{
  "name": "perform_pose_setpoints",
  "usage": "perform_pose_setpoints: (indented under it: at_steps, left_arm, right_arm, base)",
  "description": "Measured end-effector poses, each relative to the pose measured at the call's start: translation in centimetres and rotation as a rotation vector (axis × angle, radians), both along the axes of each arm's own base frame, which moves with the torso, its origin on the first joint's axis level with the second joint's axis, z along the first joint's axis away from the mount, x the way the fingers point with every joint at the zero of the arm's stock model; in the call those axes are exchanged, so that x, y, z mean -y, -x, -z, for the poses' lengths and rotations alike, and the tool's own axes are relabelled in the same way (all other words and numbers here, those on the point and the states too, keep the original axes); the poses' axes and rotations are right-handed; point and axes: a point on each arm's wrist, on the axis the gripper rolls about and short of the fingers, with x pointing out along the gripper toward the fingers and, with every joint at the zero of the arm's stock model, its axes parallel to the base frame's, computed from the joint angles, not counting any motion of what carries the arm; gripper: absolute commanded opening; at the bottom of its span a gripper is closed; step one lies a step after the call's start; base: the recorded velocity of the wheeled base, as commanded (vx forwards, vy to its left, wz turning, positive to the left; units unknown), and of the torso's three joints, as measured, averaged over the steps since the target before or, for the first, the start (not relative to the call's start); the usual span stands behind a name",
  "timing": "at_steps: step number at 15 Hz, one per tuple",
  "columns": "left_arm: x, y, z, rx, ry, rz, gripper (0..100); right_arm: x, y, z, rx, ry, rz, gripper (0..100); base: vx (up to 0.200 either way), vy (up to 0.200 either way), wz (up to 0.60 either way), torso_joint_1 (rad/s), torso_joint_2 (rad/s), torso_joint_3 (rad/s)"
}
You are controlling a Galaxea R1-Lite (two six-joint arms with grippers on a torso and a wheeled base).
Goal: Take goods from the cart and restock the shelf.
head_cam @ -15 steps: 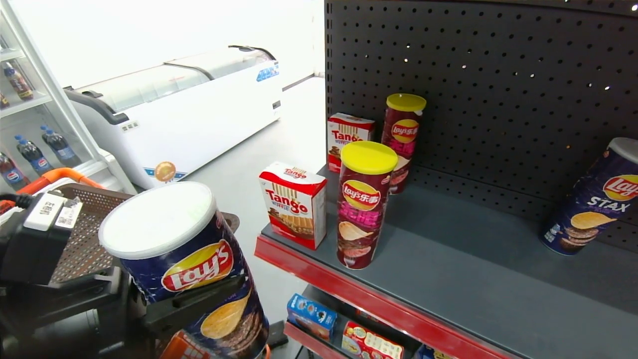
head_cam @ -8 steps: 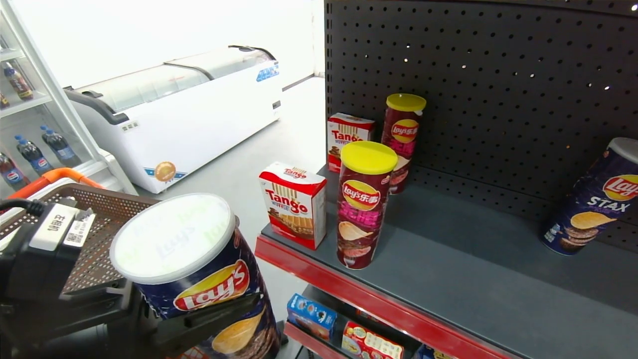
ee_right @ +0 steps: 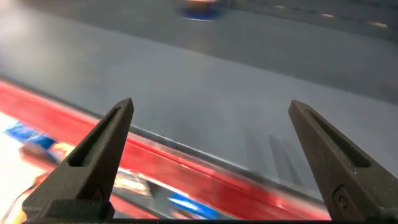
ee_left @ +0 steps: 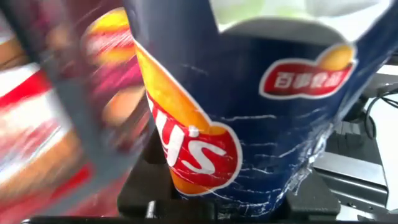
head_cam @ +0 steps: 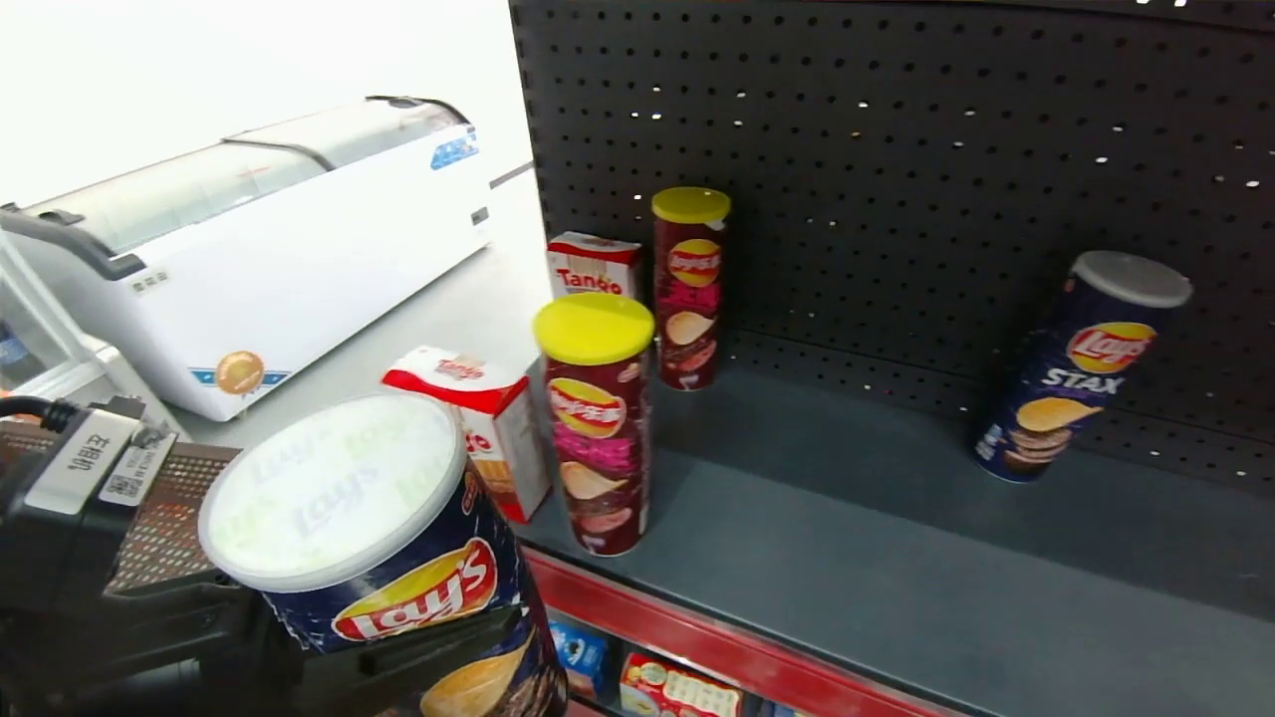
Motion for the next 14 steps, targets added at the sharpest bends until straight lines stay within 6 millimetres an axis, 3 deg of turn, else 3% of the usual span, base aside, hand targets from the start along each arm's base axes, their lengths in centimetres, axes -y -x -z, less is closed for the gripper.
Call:
perform_pose_setpoints:
  at_steps: [5, 14]
  left_arm:
    - [-0.02, 0.00, 0.28, -0.014, -0.005, 0.000, 0]
    - [-0.14, -0.06, 0.51, -0.025, -0.008, -0.011, 0]
  right_arm:
    - [0.00, 0.00, 0.00, 0.000, 0.000, 0.001, 100]
    - [0.00, 0.00, 0.02, -0.001, -0.004, -0.001, 100]
  base:
    - [0.000, 0.000, -0.60, 0.000, 0.00, 0.001]
    - [0.000, 0.000, 0.00, 0.000, 0.00, 0.000]
